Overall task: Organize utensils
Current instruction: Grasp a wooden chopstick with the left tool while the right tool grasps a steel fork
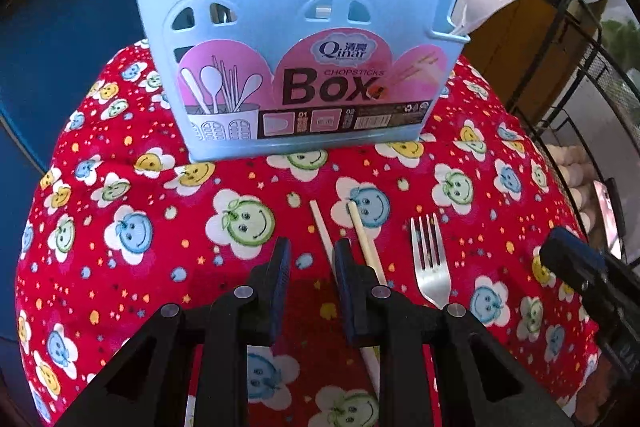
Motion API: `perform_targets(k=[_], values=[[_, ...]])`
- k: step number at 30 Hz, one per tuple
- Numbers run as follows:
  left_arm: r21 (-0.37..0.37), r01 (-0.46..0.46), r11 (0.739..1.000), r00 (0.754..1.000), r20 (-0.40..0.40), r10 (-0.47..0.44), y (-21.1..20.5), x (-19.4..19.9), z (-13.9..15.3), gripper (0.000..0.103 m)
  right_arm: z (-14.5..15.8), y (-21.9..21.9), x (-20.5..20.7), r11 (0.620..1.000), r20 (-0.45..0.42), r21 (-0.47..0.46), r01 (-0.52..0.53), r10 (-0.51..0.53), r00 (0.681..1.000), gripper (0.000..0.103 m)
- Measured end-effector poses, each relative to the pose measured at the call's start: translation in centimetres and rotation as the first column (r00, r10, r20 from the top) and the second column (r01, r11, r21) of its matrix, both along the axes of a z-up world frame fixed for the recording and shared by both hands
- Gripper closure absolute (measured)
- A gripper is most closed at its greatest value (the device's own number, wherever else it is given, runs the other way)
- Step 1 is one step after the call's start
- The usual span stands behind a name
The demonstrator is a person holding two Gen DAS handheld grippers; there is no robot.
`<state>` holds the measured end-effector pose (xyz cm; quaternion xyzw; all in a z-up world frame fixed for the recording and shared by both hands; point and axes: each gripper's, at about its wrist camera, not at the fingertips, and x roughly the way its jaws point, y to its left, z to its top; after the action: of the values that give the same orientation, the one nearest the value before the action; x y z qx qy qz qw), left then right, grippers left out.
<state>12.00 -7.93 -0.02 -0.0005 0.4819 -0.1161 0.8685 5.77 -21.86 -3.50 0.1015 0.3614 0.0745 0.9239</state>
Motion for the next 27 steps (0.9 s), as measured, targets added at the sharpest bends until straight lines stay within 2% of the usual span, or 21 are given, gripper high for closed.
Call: perform_targets(k=[4,8,12,15,19,27], values=[[0.007,0.005,1.0,0.999,-0.043,-0.005,-0.5,0.6,-0.6,0.08,-0.1,0.0,0.0,1.0,0.001,0.004,0.002,-0.002,1.0,0.074],[0.04,0.016,0.999,0.999,-0.041,-0.014,-1.1,0.8,-0.8,0.08,-0.6,-0.2,0.1,1.0,-0.013,0.018,0.012,-0.011,1.0,0.072],[0.035,0.018,0.999,0.999,-0.042,-0.016,-1.1,0.9,-0.8,0.08,-1.0,-0.1,0.2,1.0,-0.02,0.025,0.009,-0.008,1.0,0.072],[0.011,0.013,1.0,0.999,-0.048,-0.013,-0.7,1.0,-0.8,0.081,-1.1,0.0,0.1,0.999,-0.015,0.035,0.002,-0.002,1.0,0.072],[-0.018,0.013,1.0,0.999,-0.048,-0.014,0.1,1.0,-0.9,0.092,-1.2,0.5,0.2,1.0,-0.025,0.025,-0.005,0.005,1.0,0.072],[-0.115,-0.037,0.993,0.998,-0.046,0.032,3.1,0.2,-0.6,0.099,-1.4,1.8,1.0,0.999,-0.061,0.028,-0.044,0.045,0.997,0.072]])
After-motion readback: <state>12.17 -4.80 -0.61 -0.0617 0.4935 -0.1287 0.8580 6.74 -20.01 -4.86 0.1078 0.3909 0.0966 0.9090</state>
